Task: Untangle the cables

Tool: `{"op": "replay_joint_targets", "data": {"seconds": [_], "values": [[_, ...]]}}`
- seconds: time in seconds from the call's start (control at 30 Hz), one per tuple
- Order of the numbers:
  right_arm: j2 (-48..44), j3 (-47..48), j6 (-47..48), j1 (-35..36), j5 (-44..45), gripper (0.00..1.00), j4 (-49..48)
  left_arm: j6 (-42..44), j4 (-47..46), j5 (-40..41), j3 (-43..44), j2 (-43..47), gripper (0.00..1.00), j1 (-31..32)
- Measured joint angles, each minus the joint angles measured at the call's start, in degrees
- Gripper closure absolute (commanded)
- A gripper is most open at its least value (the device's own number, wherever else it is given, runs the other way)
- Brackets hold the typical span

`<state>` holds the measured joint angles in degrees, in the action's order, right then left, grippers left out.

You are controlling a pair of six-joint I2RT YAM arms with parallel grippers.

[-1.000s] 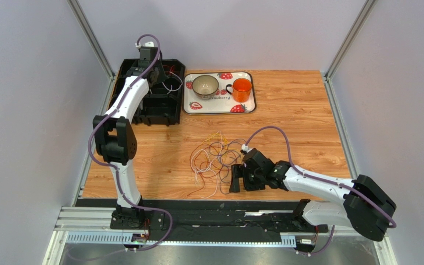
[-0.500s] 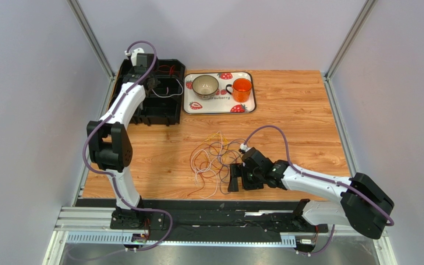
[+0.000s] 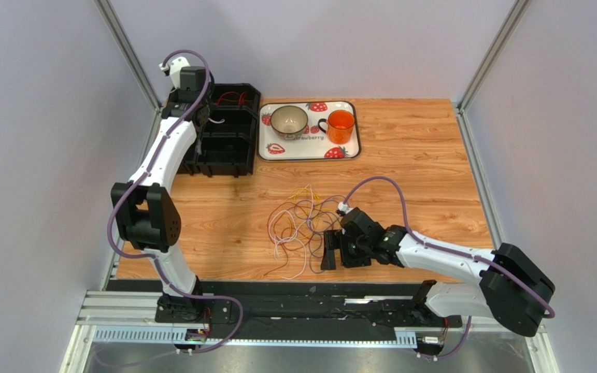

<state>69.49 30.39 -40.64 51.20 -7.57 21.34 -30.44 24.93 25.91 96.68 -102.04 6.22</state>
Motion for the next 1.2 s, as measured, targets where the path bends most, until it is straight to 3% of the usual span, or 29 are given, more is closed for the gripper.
{"op": "replay_joint_targets", "data": {"seconds": [0.8, 1.2], "values": [[4.11, 1.18, 0.28, 0.00, -1.79, 0.15, -5.33, 2.71, 2.16, -4.13, 18.93, -16.98, 1.00, 3.34], [4.17, 1.16, 0.66, 0.00, -2.01, 0.15, -5.66, 2.19, 2.73, -4.35, 18.56, -19.21, 1.00, 5.05]]}}
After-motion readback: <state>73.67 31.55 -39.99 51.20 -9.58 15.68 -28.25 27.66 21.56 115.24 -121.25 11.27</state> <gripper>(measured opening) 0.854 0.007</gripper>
